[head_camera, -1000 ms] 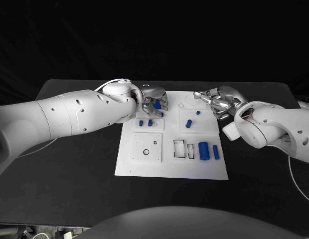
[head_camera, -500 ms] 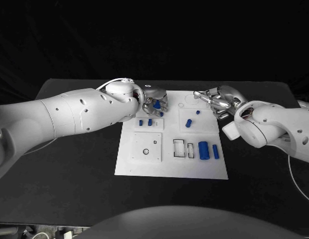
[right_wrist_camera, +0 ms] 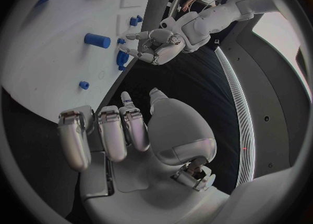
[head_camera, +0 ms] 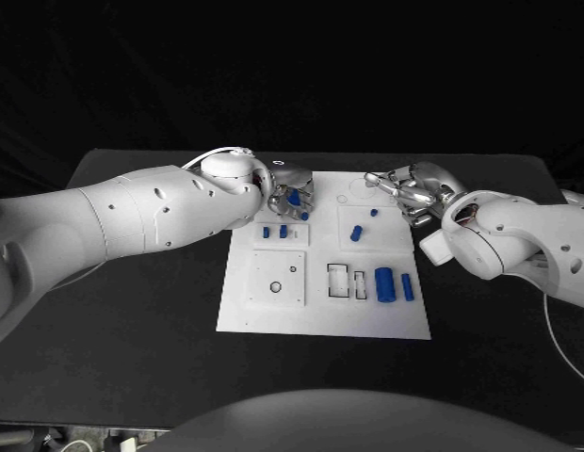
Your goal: Assemble the parts on the task board
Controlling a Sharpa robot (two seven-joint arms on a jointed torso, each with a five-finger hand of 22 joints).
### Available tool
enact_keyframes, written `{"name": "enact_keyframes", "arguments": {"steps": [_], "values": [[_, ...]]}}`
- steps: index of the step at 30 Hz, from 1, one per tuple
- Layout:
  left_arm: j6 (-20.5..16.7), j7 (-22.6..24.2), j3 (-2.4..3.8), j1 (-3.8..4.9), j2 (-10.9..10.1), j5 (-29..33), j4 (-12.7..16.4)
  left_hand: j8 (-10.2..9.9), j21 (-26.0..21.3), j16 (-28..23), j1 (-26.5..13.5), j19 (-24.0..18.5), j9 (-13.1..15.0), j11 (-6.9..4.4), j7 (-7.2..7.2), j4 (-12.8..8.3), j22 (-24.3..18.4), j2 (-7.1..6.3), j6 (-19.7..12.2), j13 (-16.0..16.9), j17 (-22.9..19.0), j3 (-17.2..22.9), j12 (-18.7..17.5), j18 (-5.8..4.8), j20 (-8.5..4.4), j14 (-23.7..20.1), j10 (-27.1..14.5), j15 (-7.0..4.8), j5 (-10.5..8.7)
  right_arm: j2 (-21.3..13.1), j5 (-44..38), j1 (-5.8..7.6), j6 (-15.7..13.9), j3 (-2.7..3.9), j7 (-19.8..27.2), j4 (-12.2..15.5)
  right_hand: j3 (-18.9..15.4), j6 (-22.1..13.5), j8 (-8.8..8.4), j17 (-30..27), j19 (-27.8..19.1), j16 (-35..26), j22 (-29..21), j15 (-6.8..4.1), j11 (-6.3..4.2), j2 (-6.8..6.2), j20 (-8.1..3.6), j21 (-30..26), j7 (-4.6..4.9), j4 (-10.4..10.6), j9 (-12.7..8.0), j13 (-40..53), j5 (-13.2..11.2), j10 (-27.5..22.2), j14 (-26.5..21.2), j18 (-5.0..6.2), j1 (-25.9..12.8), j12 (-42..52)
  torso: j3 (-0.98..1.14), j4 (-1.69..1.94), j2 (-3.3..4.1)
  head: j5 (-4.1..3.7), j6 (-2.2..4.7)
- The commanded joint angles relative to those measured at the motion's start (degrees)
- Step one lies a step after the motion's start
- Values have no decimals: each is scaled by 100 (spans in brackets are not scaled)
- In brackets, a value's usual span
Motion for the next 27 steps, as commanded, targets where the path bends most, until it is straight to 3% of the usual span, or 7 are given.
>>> {"name": "enact_keyframes", "arguments": {"steps": [1, 5, 27], "values": [[110, -7, 2, -6, 25, -119, -11, -13, 14, 15, 32, 592, -14, -6, -52, -6, 1510, -1, 2, -4, 1509, 46, -13, -86, -10, 606, -39, -48, -28, 6, -9, -4, 102, 0, -27, 0, -30, -2, 42, 1505, 610, 23, 1509, 28, 31, 30, 41, 26, 127, 13, -1, 1506, 30, 599, 608, -38, 22, 0, 1, 3, 0, -1, 5], [134, 20, 2, -8, 33, -131, -14, -11, 14, 15, -11, 592, -29, -13, -58, 1, 1510, 14, 12, -3, 1509, 63, -10, -86, -12, 606, -36, -73, -29, 15, -1, -4, 122, 0, -49, -1, -30, -2, 42, 1505, 610, 23, 1509, 28, 31, 30, 41, 26, 127, 13, -1, 1506, 30, 599, 608, -38, 22, 0, 1, -9, -1, -9, -4], [329, 64, 1, -14, 127, -124, -51, -17, 14, 15, -93, 592, -76, -30, -69, -10, 1510, 43, 14, 0, 1509, 120, 9, -86, -16, 606, 4, -92, -28, 24, 117, -4, 199, 0, -148, 17, -37, 0, 45, 1505, 610, 23, 1509, 25, 29, 31, 39, 26, 126, 18, -1, 1506, 27, 599, 608, -38, 20, 0, 0, -3, 2, -37, -25]]}}
